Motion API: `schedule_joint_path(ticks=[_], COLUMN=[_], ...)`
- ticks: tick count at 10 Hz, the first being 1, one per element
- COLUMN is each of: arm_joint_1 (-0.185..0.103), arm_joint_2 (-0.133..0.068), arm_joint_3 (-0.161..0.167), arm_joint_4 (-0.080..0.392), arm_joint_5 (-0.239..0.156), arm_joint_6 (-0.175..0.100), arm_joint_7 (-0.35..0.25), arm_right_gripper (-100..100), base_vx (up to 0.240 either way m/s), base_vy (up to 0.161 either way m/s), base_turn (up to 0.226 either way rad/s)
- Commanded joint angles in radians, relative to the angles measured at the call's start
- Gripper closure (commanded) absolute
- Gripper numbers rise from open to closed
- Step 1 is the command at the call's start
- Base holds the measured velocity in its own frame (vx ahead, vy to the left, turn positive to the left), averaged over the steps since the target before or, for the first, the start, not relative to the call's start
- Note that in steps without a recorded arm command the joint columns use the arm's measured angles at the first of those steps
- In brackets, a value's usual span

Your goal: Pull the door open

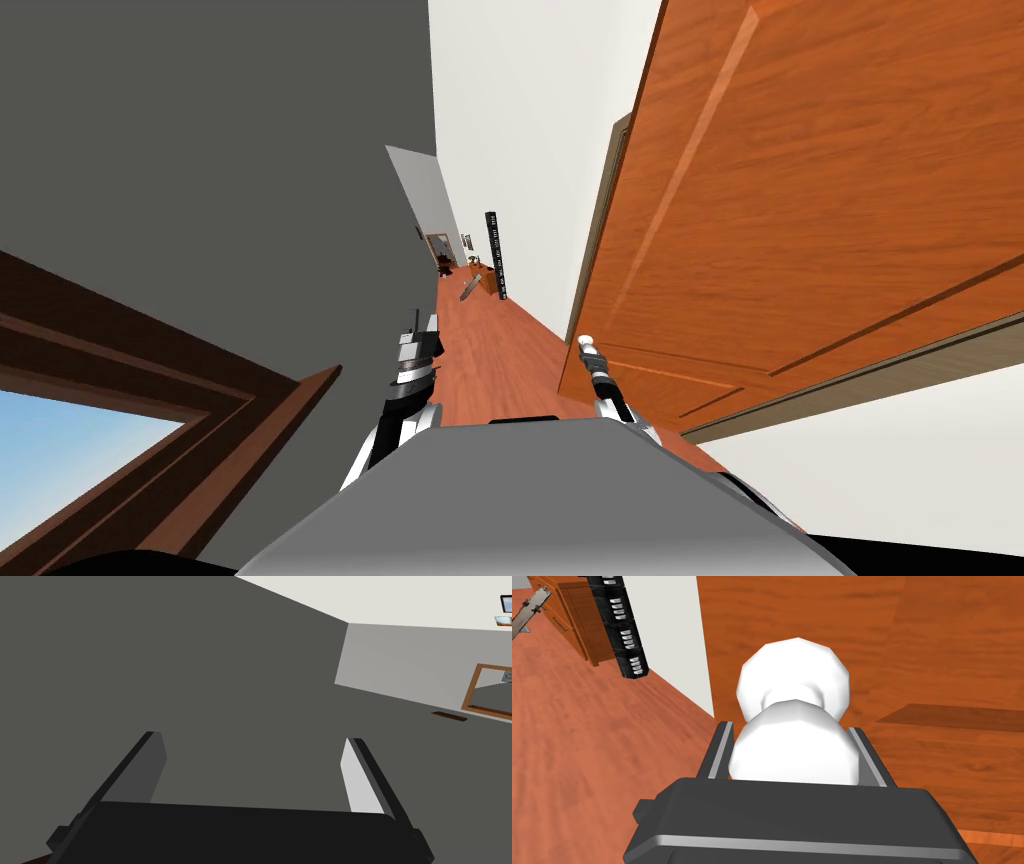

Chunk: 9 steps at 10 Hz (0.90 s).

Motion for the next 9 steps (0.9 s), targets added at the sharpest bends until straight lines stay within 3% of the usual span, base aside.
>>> schedule_joint_path(ticks=[1, 4, 7, 9], arm_joint_1=[-0.025, -0.021, -0.017, -0.002], arm_joint_2=[0.012, 0.022, 0.026, 0.032], arm_joint_3=[0.016, 0.044, 0.052, 0.048], arm_joint_4=[0.037, 0.011, -0.002, -0.017], arm_joint_5=[0.011, 0.032, 0.039, 0.037], arm_joint_6=[-0.029, -0.022, -0.015, -0.005], arm_joint_7=[-0.005, -0.010, -0.010, -0.003], arm_right_gripper=[100, 100, 100, 100], base_vx=[-0.153, -0.192, -0.163, -0.028], base_vy=[-0.075, -0.061, -0.040, -0.052], base_turn=[0.044, 0.004, -0.025, 0.234])
